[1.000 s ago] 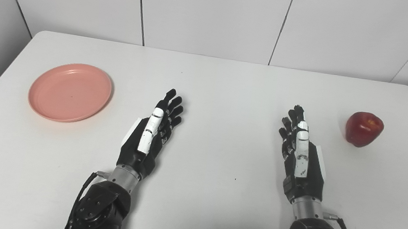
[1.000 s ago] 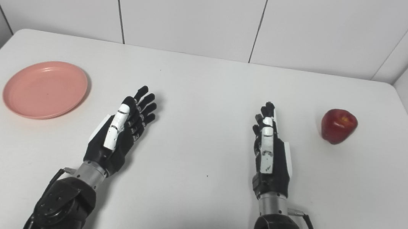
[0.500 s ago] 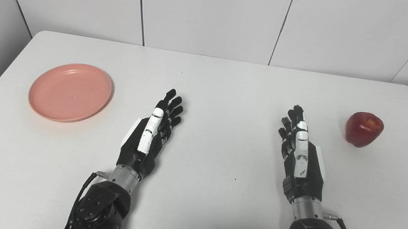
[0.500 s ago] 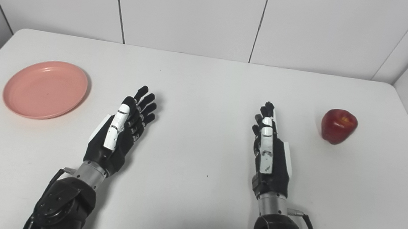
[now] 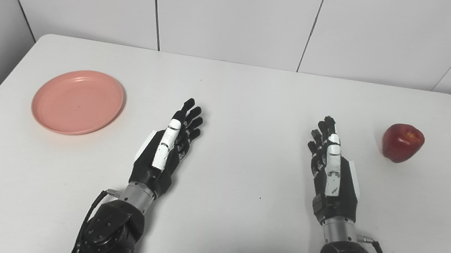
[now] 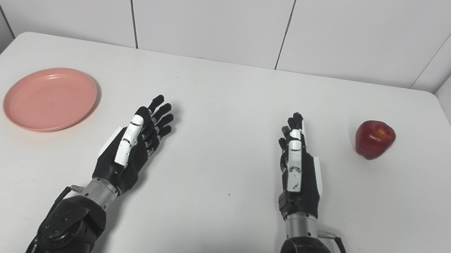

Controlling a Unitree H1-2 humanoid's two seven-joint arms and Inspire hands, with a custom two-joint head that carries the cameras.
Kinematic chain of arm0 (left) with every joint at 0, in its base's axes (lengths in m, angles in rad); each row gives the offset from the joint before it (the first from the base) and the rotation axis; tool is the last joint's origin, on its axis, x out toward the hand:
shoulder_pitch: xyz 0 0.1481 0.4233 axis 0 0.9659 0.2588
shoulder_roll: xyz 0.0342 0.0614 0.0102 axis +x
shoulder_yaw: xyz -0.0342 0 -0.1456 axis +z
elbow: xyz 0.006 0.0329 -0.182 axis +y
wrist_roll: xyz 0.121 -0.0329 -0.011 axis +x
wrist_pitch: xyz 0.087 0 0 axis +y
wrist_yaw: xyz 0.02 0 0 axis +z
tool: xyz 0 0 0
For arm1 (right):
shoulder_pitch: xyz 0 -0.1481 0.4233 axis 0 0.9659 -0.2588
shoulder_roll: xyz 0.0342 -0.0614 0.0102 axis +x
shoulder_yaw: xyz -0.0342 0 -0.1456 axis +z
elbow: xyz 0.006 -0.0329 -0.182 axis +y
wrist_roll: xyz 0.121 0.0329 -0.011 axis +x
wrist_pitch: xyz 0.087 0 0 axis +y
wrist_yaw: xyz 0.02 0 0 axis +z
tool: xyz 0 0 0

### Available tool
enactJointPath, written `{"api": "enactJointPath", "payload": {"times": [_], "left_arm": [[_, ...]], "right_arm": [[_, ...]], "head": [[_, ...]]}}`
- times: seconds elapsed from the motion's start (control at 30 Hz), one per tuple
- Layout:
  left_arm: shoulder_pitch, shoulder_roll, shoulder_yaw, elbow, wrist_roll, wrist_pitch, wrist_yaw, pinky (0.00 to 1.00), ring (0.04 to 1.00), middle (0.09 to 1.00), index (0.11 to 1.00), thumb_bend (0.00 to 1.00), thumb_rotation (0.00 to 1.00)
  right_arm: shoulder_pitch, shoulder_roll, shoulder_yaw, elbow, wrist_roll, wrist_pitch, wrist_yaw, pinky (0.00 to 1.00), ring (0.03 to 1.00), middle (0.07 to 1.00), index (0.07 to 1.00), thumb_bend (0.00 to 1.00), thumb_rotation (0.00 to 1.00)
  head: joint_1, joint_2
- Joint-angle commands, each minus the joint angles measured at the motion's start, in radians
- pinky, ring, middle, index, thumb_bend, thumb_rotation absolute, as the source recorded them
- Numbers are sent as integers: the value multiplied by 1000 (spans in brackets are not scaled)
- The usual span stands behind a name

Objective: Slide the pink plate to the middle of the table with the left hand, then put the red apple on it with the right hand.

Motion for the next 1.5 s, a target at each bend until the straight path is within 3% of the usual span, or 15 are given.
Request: {"api": "enactJointPath", "payload": {"times": [0.0, 0.23, 0.47, 0.83, 1.0, 1.47], "left_arm": [[-24, -3, -1, -26, 7, -13, -7, 991, 988, 1000, 1000, 430, 1000], [-25, -5, 0, -18, 4, -19, -7, 995, 987, 1000, 1000, 424, 1000], [-27, -20, -10, 12, 9, -38, -7, 1000, 987, 1000, 1000, 424, 1000], [-14, -53, -36, 51, 34, -74, -10, 991, 975, 995, 994, 474, 1000], [-14, -71, -48, 81, 50, -93, -10, 976, 972, 995, 994, 420, 1000], [-17, -86, -57, 122, 69, -136, -12, 984, 981, 1000, 1000, 420, 1000]], "right_arm": [[-21, 3, 5, -24, -2, -35, 10, 1000, 989, 1000, 1000, 344, 1000], [-19, 5, 4, -17, -4, -45, 9, 1000, 984, 1000, 1000, 337, 1000], [-21, -15, -8, 12, 12, -81, 25, 1000, 990, 1000, 1000, 340, 1000], [-10, -43, -27, 56, 35, -147, 52, 1000, 982, 1000, 1000, 322, 1000], [-15, -54, -39, 92, 54, -190, 68, 1000, 990, 1000, 1000, 282, 1000], [-14, -70, -31, 95, 34, -205, 71, 1000, 1000, 1000, 1000, 275, 1000]], "head": [[2, 0], [18, -18], [87, -55], [212, -145], [274, -183], [300, -206]]}}
